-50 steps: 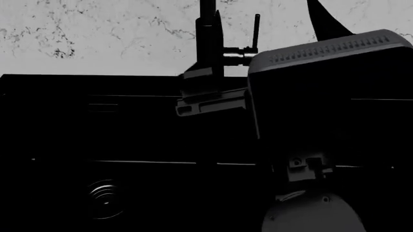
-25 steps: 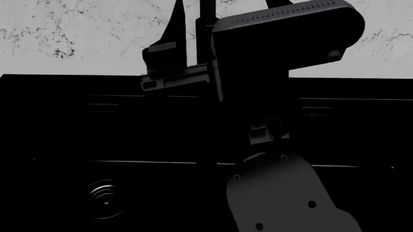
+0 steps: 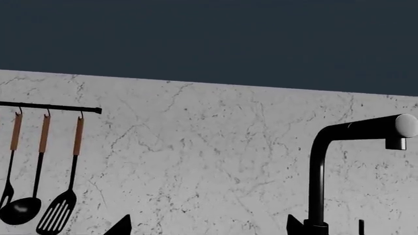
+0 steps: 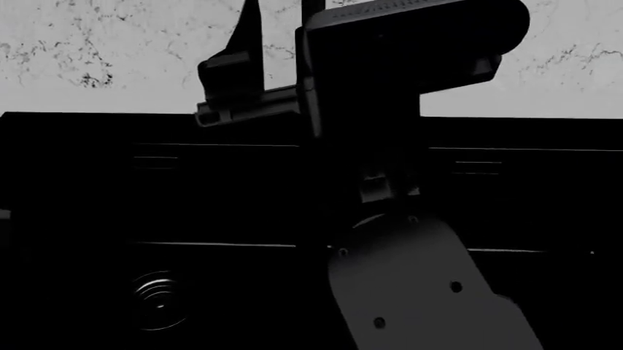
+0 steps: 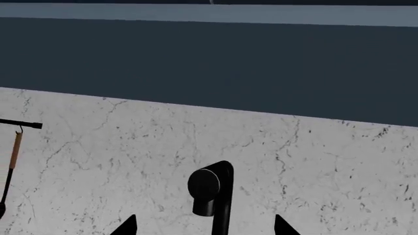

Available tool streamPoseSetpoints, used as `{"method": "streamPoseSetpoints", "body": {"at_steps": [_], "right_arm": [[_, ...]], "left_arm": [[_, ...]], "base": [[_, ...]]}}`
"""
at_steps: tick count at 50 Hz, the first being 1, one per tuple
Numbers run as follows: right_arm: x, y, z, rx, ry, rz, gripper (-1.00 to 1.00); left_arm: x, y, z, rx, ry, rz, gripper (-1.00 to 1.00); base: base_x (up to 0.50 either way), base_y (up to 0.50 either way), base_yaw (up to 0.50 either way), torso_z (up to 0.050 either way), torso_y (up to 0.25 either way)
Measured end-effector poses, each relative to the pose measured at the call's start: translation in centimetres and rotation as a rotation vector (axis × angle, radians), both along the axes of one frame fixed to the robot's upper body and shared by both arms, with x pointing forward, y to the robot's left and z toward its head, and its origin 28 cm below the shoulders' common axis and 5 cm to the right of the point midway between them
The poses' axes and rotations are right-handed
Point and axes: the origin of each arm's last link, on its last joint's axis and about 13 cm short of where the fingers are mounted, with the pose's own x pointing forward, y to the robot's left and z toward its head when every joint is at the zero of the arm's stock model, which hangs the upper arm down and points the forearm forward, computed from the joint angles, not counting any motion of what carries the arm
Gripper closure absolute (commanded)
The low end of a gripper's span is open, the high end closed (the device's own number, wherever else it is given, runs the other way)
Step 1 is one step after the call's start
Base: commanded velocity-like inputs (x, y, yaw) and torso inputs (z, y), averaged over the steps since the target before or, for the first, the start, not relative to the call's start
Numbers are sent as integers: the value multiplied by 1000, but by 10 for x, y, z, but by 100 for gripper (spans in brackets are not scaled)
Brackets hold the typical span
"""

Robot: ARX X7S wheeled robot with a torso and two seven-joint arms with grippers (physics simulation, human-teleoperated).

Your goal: Turn the sink spout to the right.

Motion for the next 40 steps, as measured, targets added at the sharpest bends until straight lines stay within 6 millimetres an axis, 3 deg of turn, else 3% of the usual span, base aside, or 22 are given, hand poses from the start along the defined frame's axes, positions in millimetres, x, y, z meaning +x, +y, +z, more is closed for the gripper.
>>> {"method": "streamPoseSetpoints", "body": {"at_steps": [40], "right_arm": [[48, 10, 8, 6, -16, 2, -100]], "left_arm": [[0, -2, -2, 2, 11, -24, -100]], "base": [[0, 0, 0, 0, 0]]}}
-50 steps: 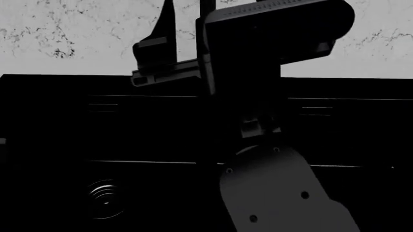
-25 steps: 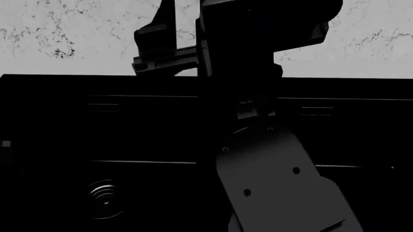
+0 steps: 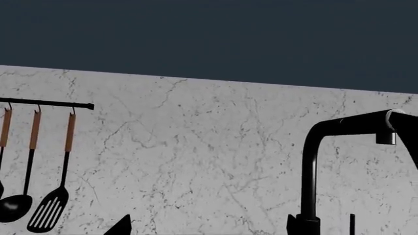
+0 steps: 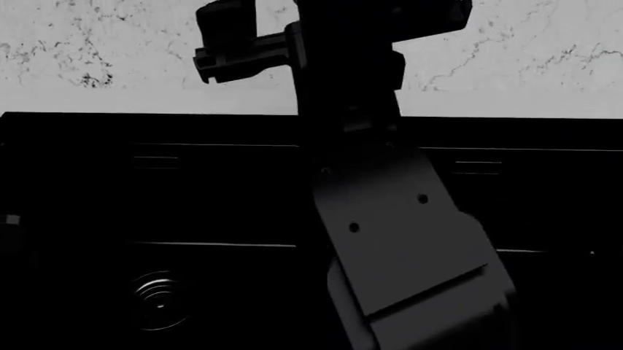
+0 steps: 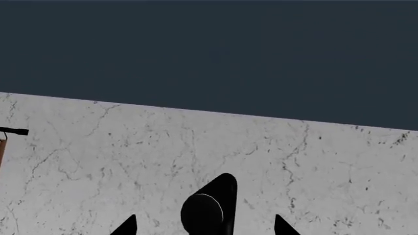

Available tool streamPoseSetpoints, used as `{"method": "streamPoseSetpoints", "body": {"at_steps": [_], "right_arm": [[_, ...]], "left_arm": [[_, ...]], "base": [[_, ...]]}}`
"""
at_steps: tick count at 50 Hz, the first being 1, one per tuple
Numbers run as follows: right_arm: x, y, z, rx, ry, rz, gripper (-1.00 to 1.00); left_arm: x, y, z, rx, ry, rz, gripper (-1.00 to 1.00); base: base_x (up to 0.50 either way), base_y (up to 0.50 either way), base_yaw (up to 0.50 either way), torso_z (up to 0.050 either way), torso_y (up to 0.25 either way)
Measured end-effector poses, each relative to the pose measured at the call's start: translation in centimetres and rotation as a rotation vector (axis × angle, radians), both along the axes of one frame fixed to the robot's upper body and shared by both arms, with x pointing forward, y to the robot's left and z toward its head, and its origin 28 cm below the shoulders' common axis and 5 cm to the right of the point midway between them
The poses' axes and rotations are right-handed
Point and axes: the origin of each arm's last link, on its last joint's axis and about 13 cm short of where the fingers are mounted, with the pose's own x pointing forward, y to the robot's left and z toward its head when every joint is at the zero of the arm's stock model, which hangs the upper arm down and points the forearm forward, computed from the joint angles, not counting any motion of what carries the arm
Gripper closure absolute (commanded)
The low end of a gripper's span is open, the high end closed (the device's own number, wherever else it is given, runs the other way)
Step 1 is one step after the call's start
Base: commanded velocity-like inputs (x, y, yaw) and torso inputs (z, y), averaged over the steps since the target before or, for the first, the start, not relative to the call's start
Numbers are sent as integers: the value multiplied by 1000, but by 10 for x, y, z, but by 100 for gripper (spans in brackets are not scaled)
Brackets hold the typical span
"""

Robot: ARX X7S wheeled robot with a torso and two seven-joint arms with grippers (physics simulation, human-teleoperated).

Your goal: Turn the sink spout to the right.

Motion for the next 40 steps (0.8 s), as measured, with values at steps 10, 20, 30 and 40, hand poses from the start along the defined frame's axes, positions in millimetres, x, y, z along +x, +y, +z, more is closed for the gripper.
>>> {"method": "streamPoseSetpoints", "body": {"at_steps": [10, 20, 30, 40], "right_arm": [[10, 2, -1, 5, 9, 5, -100], [17, 5, -3, 4, 22, 9, -100], [24, 6, -5, -3, 37, 12, -100], [35, 6, -6, -12, 52, 8, -100]], "left_arm": [[0, 0, 0, 2, 3, -6, -100], [1, 0, -2, 4, 4, -10, -100], [1, -1, -2, 6, 6, -12, -100], [1, -1, -2, 7, 9, -16, -100]], "base": [[0, 0, 0, 0, 0], [0, 0, 0, 0, 0], [0, 0, 0, 0, 0], [0, 0, 0, 0, 0]]}}
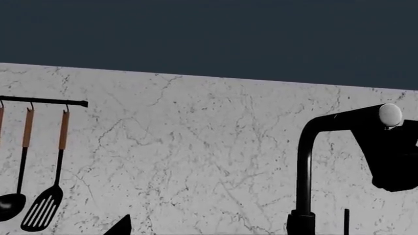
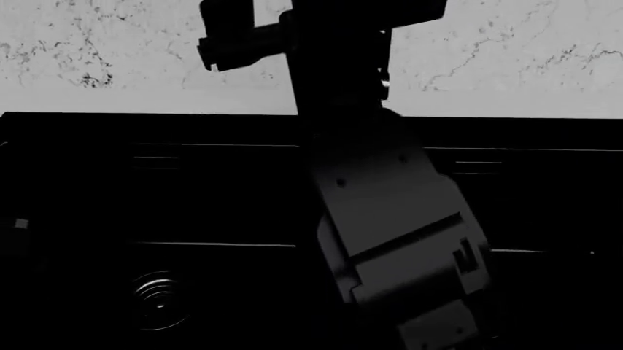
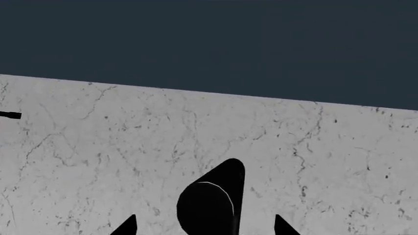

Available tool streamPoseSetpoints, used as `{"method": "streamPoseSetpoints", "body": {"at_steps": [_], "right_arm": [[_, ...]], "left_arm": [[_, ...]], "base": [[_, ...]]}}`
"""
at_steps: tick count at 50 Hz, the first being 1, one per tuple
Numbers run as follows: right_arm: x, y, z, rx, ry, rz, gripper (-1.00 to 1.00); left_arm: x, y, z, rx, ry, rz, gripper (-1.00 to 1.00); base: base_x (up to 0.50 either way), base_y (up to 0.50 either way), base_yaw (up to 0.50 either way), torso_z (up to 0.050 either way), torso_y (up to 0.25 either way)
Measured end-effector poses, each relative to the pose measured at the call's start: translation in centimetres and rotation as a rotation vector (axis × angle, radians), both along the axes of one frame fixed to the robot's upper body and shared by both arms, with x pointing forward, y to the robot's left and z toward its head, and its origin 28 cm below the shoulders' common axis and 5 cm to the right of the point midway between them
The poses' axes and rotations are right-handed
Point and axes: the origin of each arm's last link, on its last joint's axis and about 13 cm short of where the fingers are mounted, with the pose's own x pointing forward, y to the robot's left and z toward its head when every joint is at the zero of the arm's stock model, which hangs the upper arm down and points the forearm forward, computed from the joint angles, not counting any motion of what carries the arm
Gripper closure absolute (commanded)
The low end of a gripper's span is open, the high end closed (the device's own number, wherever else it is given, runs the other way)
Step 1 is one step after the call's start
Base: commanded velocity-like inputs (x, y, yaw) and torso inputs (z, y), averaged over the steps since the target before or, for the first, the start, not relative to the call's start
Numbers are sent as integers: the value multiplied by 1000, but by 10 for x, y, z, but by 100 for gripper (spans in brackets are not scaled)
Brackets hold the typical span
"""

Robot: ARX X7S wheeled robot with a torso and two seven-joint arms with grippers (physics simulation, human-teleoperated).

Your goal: Turn the sink spout to the right.

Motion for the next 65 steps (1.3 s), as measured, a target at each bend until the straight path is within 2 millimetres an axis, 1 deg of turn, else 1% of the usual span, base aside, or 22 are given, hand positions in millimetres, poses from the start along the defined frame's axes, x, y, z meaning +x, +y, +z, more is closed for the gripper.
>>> {"method": "streamPoseSetpoints", "body": {"at_steps": [13, 24, 44, 65], "right_arm": [[16, -1, 1, -4, 6, -7, -100], [24, -3, 2, -3, 5, -19, -100], [22, -13, 7, 4, -12, -66, -100], [13, -27, 10, 3, -25, -126, -100]], "left_arm": [[0, -1, 0, 4, 4, -6, -100], [-1, -1, 0, 4, 6, -13, -100], [0, -2, 0, 7, 13, -23, -100], [1, -3, -2, 13, 21, -30, -100]], "base": [[0, 0, 0, 0, 0], [0, 0, 0, 0, 0], [0, 0, 0, 0, 0], [0, 0, 0, 0, 0]]}}
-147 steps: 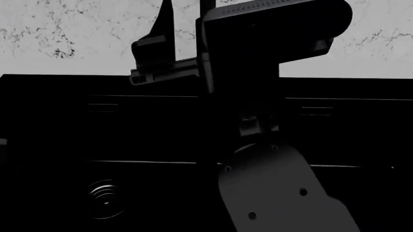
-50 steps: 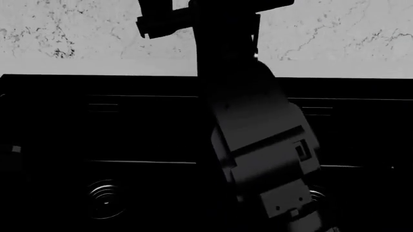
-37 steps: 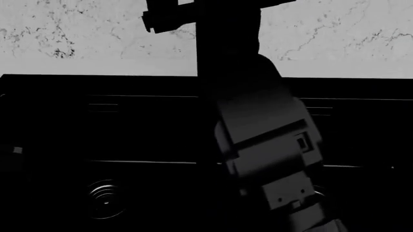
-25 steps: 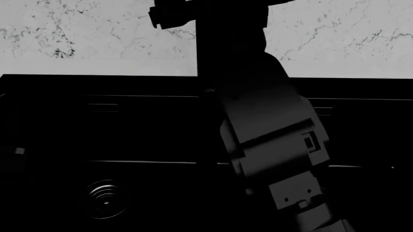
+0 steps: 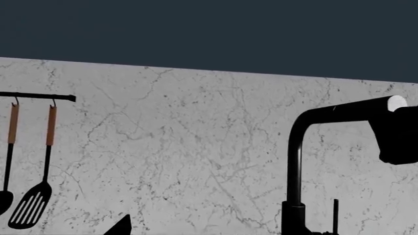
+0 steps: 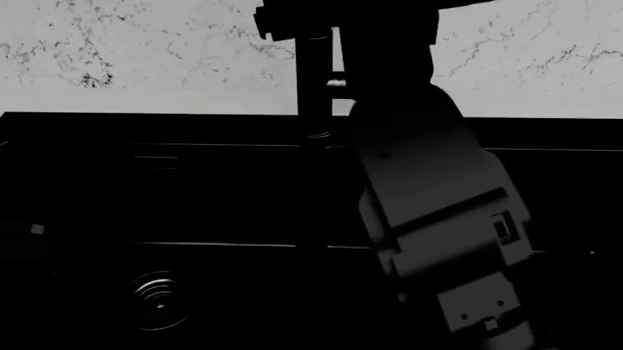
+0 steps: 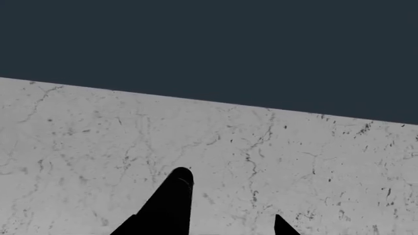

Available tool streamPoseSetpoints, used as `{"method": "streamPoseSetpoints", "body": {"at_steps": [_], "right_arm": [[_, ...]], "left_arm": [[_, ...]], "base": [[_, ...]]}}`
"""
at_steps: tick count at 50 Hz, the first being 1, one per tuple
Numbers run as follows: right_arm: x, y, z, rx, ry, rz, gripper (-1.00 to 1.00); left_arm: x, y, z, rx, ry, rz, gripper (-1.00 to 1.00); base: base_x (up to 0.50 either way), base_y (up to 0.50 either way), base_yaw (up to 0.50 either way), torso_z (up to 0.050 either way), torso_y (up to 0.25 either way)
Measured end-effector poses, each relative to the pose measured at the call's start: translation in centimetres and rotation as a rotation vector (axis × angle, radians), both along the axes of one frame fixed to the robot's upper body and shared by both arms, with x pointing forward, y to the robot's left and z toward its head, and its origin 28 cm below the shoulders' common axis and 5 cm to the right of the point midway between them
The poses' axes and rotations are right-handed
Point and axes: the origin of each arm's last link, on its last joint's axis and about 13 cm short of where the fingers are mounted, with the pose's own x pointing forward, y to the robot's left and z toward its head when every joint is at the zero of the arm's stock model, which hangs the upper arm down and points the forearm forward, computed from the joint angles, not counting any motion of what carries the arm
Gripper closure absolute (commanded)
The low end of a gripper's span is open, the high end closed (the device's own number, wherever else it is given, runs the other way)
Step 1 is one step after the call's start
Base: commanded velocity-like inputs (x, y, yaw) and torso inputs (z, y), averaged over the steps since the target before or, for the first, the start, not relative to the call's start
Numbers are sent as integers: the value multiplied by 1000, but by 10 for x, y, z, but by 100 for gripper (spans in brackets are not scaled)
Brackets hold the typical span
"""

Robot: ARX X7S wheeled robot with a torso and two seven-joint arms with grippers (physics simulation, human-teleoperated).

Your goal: Turn the sink spout to the right.

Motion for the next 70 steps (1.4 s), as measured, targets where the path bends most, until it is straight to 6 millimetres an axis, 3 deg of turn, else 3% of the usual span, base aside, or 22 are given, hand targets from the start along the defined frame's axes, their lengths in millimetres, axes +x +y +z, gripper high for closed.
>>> {"method": "streamPoseSetpoints", "body": {"at_steps": [70], "right_arm": [[-8, -33, 7, -9, -7, -135, -100]], "left_arm": [[-1, -3, -1, 26, 9, -24, -100]], "base": [[0, 0, 0, 0, 0]]}}
